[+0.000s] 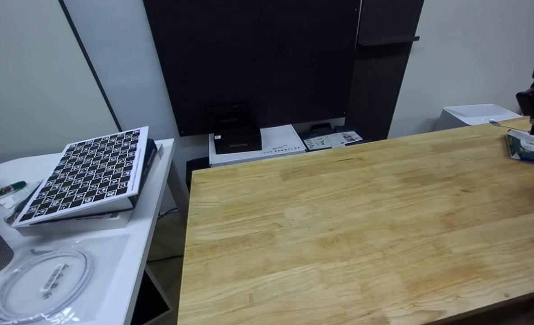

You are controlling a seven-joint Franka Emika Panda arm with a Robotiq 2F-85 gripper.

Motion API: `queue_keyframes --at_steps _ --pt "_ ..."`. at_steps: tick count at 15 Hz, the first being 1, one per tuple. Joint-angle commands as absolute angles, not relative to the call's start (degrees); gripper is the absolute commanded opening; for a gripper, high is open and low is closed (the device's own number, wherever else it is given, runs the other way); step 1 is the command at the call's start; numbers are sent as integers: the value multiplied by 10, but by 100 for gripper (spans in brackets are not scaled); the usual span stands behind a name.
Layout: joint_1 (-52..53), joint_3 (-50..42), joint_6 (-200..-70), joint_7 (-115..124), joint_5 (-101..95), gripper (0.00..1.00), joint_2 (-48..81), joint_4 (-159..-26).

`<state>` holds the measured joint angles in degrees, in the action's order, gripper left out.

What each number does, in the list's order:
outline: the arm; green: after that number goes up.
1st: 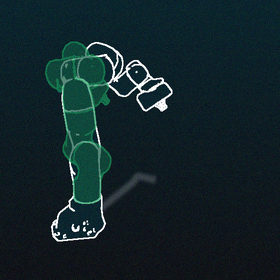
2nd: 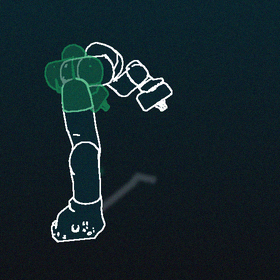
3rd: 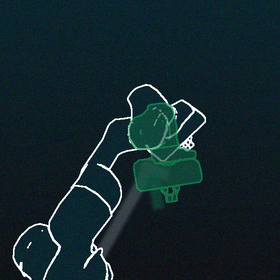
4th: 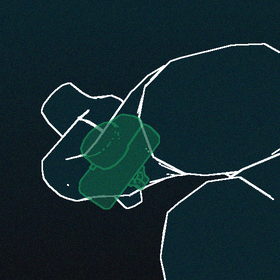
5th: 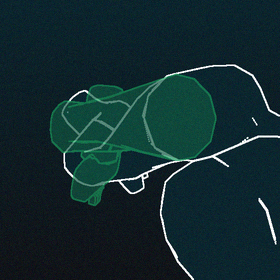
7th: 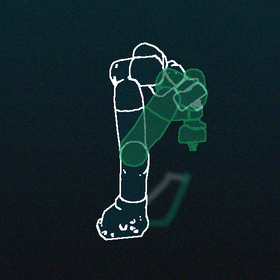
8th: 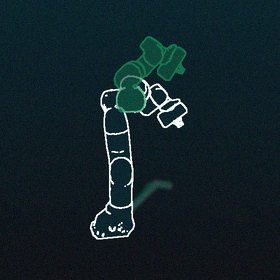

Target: Take the spoon from the table and place it in the white cup

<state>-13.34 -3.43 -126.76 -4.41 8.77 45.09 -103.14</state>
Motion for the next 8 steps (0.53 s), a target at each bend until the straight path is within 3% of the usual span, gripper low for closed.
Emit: queue_keyframes --at_steps 1,8 --pt "-155 -31 -1237 -61 115 3 365 -1111" --pt "-176 -47 -1179 -82 152 3 266 -1189"
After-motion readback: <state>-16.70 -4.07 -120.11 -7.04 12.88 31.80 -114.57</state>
